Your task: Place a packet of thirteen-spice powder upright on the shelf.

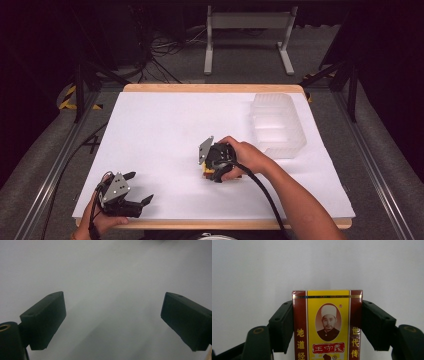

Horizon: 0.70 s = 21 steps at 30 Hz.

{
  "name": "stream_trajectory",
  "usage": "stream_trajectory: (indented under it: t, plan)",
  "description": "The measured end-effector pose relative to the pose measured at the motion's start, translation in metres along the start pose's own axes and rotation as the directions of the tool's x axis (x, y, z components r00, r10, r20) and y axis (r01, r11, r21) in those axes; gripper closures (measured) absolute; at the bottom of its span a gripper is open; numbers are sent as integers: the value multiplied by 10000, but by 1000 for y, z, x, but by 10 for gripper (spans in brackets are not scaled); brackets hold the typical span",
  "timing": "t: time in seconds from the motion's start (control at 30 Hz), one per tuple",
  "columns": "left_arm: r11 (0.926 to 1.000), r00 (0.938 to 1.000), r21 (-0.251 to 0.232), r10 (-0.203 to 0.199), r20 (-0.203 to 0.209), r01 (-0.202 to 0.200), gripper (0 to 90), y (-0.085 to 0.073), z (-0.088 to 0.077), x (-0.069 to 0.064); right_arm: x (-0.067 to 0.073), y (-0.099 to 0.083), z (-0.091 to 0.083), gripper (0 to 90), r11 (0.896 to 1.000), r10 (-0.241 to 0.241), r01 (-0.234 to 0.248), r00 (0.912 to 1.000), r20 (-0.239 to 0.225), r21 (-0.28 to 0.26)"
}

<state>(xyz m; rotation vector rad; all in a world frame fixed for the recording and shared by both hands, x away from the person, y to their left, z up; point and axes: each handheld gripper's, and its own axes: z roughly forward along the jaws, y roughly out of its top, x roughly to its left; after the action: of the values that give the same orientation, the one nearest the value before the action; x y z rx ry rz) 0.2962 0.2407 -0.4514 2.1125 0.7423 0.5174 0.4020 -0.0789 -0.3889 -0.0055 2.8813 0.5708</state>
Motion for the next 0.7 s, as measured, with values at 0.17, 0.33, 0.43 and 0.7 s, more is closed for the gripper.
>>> stream_trajectory:
  t: [0.17,0.33,0.43,0.7]
  plan:
    - [10000,10000,33,-12,-6,12,67,0,0,0,-3,-9,-17,327,9964,424,-393,9983,392,-756]
    - [10000,10000,58,0,21,0,67,0,2,0,-2,-17,-32,327,9869,943,-828,9925,780,-1387]
    - [10000,10000,44,-4,8,4,66,1,2,0,-2,-21,-39,328,9772,1231,-1034,9875,983,-1853]
    - [10000,10000,28,-38,25,38,64,1,3,1,-2,-28,-53,328,9506,1965,-1445,9653,1722,-2746]
